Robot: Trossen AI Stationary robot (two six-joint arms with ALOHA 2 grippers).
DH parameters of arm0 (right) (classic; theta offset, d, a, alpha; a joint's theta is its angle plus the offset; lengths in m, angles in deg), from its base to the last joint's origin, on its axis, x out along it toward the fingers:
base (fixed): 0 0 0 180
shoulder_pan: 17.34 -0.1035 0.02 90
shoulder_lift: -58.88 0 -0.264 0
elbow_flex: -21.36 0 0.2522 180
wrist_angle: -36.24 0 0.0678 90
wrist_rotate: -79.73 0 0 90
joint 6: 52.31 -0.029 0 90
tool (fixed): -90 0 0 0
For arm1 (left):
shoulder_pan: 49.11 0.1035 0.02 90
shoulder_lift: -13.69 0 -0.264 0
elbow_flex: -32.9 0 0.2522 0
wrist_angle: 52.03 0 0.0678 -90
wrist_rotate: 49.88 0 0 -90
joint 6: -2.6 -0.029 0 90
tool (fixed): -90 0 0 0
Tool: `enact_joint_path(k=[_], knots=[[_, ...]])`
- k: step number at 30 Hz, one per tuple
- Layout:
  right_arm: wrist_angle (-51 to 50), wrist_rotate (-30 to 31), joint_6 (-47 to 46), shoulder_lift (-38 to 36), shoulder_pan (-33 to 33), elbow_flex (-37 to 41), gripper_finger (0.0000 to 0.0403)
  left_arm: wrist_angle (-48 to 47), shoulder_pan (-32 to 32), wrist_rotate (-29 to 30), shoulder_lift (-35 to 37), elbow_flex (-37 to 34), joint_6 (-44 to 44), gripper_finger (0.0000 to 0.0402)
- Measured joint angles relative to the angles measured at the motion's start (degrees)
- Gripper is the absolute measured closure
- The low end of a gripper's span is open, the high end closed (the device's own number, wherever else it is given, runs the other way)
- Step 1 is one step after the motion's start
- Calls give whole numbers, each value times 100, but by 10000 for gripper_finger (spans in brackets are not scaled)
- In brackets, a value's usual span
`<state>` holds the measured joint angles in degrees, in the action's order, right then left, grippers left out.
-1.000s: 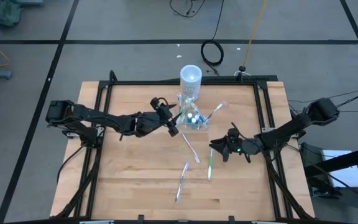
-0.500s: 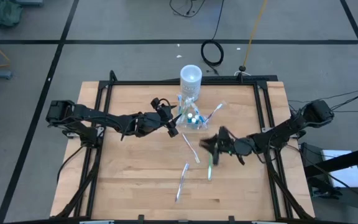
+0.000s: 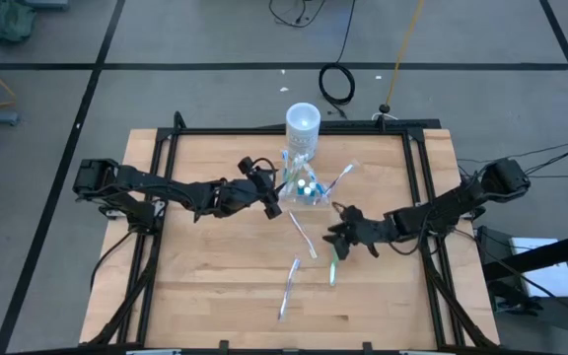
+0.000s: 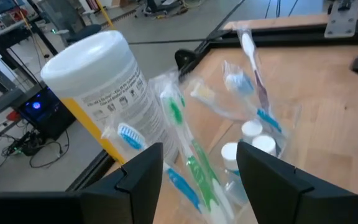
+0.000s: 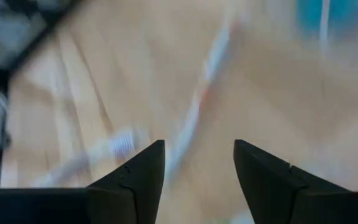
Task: Pick & Place toothbrushing station
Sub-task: Put the green toothbrush into the transparent organizer
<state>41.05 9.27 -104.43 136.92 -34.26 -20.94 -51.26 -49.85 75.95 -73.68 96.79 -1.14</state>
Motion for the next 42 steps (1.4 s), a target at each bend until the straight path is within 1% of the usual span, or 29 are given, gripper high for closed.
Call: enact_joint_path(k=[2, 5, 13, 19, 20, 24, 26, 33, 38, 42], knots=[[-481, -350, -489, 2, -72, 2, 214, -160, 0, -9, 0, 0, 38, 190], [-897, -633, -1069, 0, -182, 2, 214, -285, 0, -28, 0, 0, 153, 190], [-1105, -623, -1281, 0, -270, 2, 224, -327, 0, -31, 0, 0, 129, 190], [-1618, -589, -1872, 0, -211, 6, 221, -363, 0, -31, 0, 0, 242, 190], [-1607, -563, -1879, 0, -213, 6, 221, -386, 0, -31, 0, 0, 265, 190], [-1506, -107, -1895, 90, -186, 4, 221, -401, 0, -33, 0, 0, 293, 190], [-1444, -146, -1944, 196, -176, 9, 221, -407, 0, -35, 0, 0, 369, 190], [-270, -191, -1922, 929, -181, -7, 220, -458, 0, -39, 0, 0, 460, 190], [-214, -147, -1888, 1254, -183, -15, 224, -457, 0, -38, 0, 0, 457, 190], [-193, -145, -1600, 1373, -183, -13, 252, -457, 0, -39, 0, 0, 470, 190]])
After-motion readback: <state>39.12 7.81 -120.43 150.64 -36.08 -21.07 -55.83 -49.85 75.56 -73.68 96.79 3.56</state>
